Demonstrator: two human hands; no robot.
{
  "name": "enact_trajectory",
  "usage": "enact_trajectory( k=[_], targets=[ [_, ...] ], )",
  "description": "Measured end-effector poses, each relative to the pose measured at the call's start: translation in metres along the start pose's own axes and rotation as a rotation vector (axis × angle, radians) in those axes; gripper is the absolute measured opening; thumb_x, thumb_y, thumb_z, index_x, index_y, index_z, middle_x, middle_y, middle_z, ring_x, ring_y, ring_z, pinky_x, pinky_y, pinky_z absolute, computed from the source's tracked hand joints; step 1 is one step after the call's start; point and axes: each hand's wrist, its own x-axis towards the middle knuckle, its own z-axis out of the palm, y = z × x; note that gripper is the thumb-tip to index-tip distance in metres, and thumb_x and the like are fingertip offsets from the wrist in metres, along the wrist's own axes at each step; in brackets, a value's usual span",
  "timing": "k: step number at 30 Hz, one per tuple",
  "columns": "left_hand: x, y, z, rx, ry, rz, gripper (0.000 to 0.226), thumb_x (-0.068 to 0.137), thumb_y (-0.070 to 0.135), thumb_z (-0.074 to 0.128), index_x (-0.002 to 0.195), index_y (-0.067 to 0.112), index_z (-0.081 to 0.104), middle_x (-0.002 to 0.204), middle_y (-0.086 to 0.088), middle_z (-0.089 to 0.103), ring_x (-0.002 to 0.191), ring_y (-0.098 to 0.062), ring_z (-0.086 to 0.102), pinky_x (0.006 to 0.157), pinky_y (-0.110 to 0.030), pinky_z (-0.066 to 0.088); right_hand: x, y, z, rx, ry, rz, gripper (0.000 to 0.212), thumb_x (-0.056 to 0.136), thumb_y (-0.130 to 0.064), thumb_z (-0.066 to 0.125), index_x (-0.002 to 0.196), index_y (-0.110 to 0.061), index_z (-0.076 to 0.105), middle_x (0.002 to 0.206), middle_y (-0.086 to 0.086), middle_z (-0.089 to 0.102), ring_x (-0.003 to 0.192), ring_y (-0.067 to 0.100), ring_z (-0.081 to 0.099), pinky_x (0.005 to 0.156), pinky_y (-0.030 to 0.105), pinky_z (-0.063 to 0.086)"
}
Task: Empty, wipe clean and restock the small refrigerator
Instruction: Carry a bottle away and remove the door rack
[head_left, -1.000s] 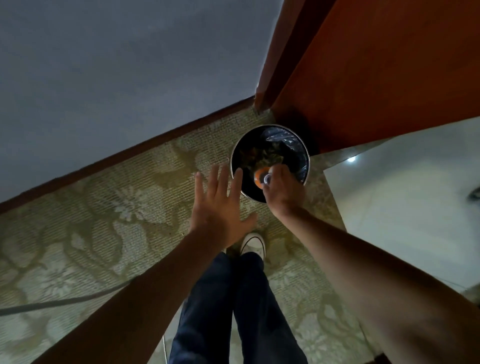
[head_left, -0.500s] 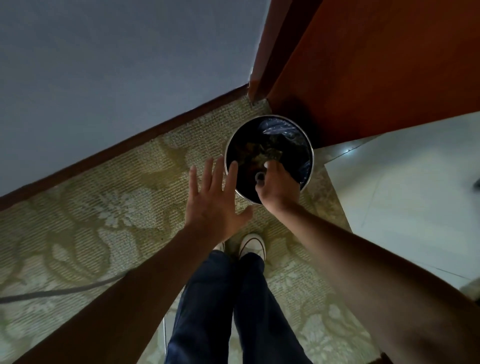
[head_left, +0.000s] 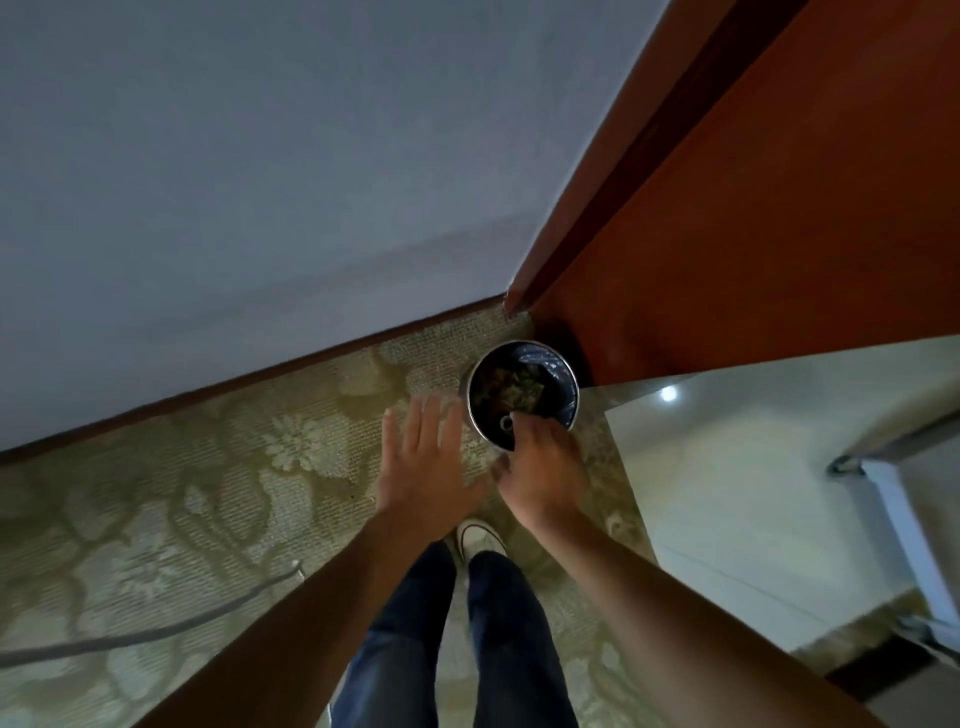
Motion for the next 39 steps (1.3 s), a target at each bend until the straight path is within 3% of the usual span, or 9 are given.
enact_trajectory(
  k=[6,11,15,19,28,31,33,35,39],
  targets=[
    [-0.081,0.000,-0.080,-0.011,0.055,-0.112,0.100,0.091,0.075,0.043,0.162,0.020,0.002,0.171,-0.009,-0.001,0.157,-0.030,-0.007,0.124,-0.058,-0.007,-0.056,-0.042,-0.093,-0.072,0.073,-0.225,0.064,0.084,-0.038,0.069,0.142,-0.018,0.051,0.137,0.005,0.058,0.131,0.029,0.049,0.116,0.050,0.035],
    [-0.158,0.007,-0.125,-0.118,0.261,-0.216,0.090,0.083,0.075,0.046,0.151,0.015,0.048,0.157,-0.011,0.045,0.149,-0.034,0.036,0.121,-0.061,0.022,-0.102,-0.075,-0.162,-0.064,0.138,-0.389,0.070,0.077,-0.040,0.079,0.140,-0.020,0.055,0.140,0.008,0.059,0.135,0.035,0.051,0.113,0.057,0.038],
    [-0.220,0.009,-0.151,-0.148,0.400,-0.365,0.089,0.079,0.074,0.055,0.150,0.021,0.044,0.158,-0.009,0.043,0.150,-0.034,0.032,0.122,-0.058,0.019,-0.138,-0.109,-0.209,-0.072,0.197,-0.557,0.083,0.067,-0.045,0.088,0.139,-0.022,0.055,0.142,0.005,0.059,0.135,0.033,0.052,0.110,0.058,0.042],
    [-0.286,0.002,-0.172,-0.174,0.518,-0.577,0.091,0.080,0.075,0.051,0.150,0.018,0.048,0.160,-0.007,0.041,0.151,-0.032,0.031,0.119,-0.055,0.012,-0.175,-0.151,-0.237,-0.075,0.234,-0.787,0.086,0.068,-0.050,0.087,0.143,-0.026,0.052,0.147,0.002,0.055,0.140,0.031,0.048,0.114,0.058,0.038],
    [-0.445,-0.037,-0.159,-0.292,0.715,-1.114,0.102,0.079,0.084,0.038,0.160,0.023,0.029,0.168,0.001,0.023,0.158,-0.023,0.008,0.124,-0.046,-0.011,-0.277,-0.269,-0.229,-0.020,0.160,-1.257,0.081,0.063,-0.051,0.080,0.137,-0.025,0.059,0.138,0.004,0.062,0.132,0.032,0.053,0.110,0.058,0.035],
    [-0.501,-0.052,-0.140,-0.364,0.737,-1.275,0.099,0.076,0.082,0.044,0.154,0.021,0.040,0.161,-0.002,0.041,0.153,-0.022,0.022,0.123,-0.048,0.002,-0.320,-0.314,-0.213,0.026,0.145,-1.405,0.079,0.062,-0.052,0.074,0.134,-0.023,0.063,0.135,0.006,0.064,0.128,0.035,0.058,0.108,0.057,0.030],
    [-0.539,-0.063,-0.124,-0.388,0.733,-1.356,0.097,0.073,0.081,0.048,0.149,0.020,0.046,0.153,-0.004,0.051,0.148,-0.022,0.028,0.121,-0.048,0.004,-0.355,-0.345,-0.202,0.049,0.129,-1.502,0.073,0.065,-0.052,0.064,0.133,-0.022,0.065,0.134,0.006,0.065,0.126,0.036,0.060,0.107,0.059,0.036],
    [-0.580,-0.074,-0.109,-0.390,0.775,-1.438,0.097,0.072,0.081,0.049,0.148,0.020,0.047,0.152,-0.004,0.053,0.146,-0.022,0.029,0.121,-0.047,0.001,-0.395,-0.374,-0.190,0.035,0.122,-1.606,0.072,0.066,-0.051,0.060,0.131,-0.022,0.067,0.132,0.006,0.066,0.124,0.036,0.061,0.105,0.060,0.040],
    [-0.666,-0.101,-0.078,-0.407,0.833,-1.587,0.099,0.072,0.084,0.046,0.148,0.020,0.048,0.153,-0.004,0.051,0.147,-0.024,0.035,0.121,-0.046,0.001,-0.477,-0.429,-0.160,0.008,0.088,-1.746,0.074,0.065,-0.053,0.063,0.131,-0.021,0.065,0.131,0.007,0.066,0.123,0.035,0.061,0.104,0.056,0.030]
  ],
)
